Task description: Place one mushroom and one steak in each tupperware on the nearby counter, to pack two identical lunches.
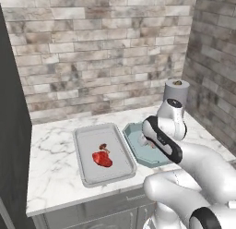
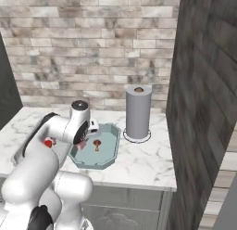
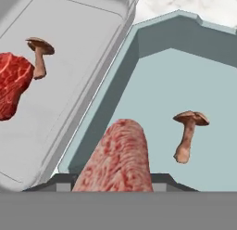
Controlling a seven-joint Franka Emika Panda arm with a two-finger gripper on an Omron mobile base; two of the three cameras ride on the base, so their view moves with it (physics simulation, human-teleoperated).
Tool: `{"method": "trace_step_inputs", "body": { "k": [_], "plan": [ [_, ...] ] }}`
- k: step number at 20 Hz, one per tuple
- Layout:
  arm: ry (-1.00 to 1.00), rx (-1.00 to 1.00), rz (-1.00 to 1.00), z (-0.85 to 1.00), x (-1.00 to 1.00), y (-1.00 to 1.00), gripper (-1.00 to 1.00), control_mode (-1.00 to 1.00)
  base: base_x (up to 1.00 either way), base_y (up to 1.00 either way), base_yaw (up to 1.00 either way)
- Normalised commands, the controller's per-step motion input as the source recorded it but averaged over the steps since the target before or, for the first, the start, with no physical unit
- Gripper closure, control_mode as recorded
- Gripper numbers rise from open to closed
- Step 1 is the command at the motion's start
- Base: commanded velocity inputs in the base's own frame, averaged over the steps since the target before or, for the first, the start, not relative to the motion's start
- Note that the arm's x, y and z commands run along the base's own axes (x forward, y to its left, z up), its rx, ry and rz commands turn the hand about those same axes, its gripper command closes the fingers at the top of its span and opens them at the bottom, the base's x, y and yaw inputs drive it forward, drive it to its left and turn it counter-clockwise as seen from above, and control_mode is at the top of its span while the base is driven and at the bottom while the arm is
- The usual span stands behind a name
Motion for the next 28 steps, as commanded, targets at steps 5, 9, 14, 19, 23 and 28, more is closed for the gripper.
{"method": "trace_step_inputs", "body": {
  "k": [5,9,14,19,23,28],
  "plan": [
    [0.04,0.00,0.00,-0.30,0.31,0.00,1.00,-1.00,0.00,0.00,0.00],
    [0.02,0.00,0.00,-0.32,0.29,0.00,1.00,-1.00,0.00,0.00,0.00],
    [0.02,0.00,0.00,-0.30,0.30,0.00,1.00,-1.00,0.00,0.00,0.00],
    [0.02,0.00,0.00,-0.30,0.33,0.00,-1.00,-1.00,0.00,0.00,0.00],
    [0.03,0.00,0.00,-0.25,0.33,0.00,-1.00,-1.00,0.00,0.00,0.00],
    [0.03,0.00,0.00,-0.17,0.28,0.00,-1.00,-1.00,0.00,0.00,0.00]
  ]
}}
